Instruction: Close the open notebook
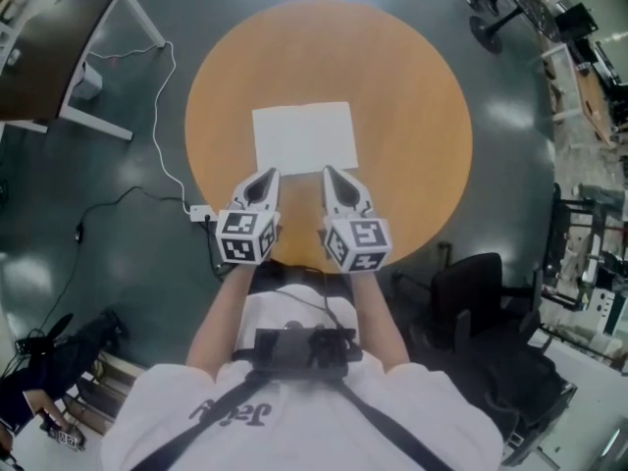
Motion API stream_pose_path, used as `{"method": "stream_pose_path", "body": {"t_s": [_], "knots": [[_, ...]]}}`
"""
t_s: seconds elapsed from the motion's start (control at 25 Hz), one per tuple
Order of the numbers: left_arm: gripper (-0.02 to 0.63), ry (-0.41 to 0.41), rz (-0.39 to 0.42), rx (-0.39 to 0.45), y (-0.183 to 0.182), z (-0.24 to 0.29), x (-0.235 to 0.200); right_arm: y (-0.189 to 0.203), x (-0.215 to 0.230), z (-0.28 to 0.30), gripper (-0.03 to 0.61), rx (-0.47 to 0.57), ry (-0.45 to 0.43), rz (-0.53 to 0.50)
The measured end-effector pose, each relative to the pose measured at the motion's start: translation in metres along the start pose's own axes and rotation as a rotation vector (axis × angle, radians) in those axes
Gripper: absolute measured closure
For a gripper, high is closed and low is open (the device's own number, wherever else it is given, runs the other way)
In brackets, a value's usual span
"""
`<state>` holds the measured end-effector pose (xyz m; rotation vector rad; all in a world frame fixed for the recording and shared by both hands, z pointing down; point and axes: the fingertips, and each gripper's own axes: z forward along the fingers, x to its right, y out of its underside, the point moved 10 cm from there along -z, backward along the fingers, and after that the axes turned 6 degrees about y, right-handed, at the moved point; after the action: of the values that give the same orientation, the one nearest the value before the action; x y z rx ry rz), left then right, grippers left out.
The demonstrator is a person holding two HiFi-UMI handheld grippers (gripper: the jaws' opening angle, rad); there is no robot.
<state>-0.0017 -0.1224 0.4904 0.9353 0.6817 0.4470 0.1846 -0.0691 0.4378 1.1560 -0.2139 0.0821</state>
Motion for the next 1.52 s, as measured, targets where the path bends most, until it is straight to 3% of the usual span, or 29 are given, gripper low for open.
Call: {"method": "stream_pose_path", "body": {"t_s": [0.4, 0.96, 1.12, 1.4, 1.52], "knots": [[0.598, -0.118, -0.140, -0.112, 0.060, 0.015, -0.021, 0.013, 0.005, 0.024, 0.565, -0.084, -0.048, -0.028], [0.577, -0.225, -0.184, -0.201, 0.103, 0.044, -0.051, 0.042, 0.006, 0.041, 0.565, -0.200, -0.095, -0.030], [0.531, -0.252, -0.170, -0.231, 0.110, 0.057, -0.058, 0.044, 0.011, 0.039, 0.565, -0.218, -0.080, -0.032], [0.358, -0.286, -0.173, -0.279, 0.129, 0.075, -0.068, 0.050, 0.023, 0.032, 0.565, -0.237, -0.042, -0.026], [0.351, -0.292, -0.170, -0.298, 0.133, 0.080, -0.068, 0.050, 0.023, 0.031, 0.565, -0.240, -0.033, -0.024]]}}
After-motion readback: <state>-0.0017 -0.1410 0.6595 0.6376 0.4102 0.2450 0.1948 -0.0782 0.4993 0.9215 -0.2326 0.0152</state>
